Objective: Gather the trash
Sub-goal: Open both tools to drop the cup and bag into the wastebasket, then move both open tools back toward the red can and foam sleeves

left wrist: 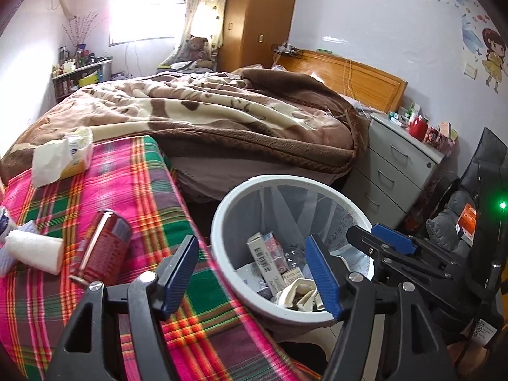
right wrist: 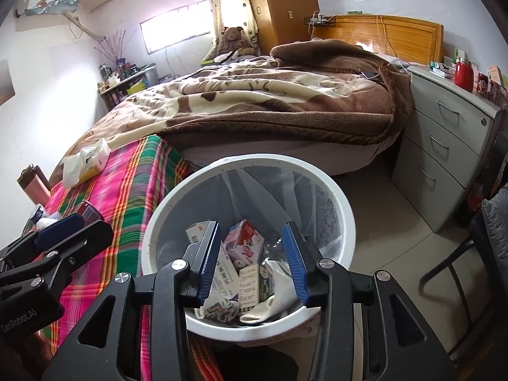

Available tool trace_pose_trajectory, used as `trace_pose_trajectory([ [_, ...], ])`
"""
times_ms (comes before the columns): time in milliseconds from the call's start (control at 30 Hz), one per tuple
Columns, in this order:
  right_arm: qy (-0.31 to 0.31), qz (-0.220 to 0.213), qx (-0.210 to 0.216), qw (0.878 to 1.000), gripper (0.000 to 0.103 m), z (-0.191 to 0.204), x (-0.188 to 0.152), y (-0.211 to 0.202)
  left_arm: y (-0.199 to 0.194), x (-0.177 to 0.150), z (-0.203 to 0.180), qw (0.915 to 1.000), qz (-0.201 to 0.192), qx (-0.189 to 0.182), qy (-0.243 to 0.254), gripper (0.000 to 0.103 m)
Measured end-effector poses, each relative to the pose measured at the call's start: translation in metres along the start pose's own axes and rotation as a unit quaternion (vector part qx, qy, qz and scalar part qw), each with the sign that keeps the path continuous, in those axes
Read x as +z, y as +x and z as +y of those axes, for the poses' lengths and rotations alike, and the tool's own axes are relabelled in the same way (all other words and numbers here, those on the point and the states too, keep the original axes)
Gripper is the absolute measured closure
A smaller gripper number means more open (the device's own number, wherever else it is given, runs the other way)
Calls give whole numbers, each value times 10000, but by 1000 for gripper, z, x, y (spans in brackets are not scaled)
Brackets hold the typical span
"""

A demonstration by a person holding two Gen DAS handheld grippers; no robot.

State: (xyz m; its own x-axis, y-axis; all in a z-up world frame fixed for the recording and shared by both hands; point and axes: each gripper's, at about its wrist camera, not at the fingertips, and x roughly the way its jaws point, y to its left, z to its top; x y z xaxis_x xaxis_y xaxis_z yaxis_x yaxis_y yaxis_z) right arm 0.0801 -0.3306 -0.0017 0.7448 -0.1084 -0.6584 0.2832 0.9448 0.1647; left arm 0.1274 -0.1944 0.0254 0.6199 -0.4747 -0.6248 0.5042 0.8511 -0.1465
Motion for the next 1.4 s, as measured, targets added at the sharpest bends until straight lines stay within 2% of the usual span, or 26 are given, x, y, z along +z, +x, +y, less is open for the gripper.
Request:
trace_pose_trajectory([
  [400,-187,-30,382,9991,60,35,-2,-4,-30,-8,47,9986,-202,372,-318,31],
  [667,-435,38,697,9966,54,66,-5,1,-49,-18,91,9945,-318,756,-644,30],
  [1100,-810,251,1102,9903,53,120,-11,13,-73,-36,163,9837,-333,1367,-1122,30],
  [1400,-972,537,1340,9847,50,157,-13,32,-80,-49,220,9724,-216,1718,-1564,30],
])
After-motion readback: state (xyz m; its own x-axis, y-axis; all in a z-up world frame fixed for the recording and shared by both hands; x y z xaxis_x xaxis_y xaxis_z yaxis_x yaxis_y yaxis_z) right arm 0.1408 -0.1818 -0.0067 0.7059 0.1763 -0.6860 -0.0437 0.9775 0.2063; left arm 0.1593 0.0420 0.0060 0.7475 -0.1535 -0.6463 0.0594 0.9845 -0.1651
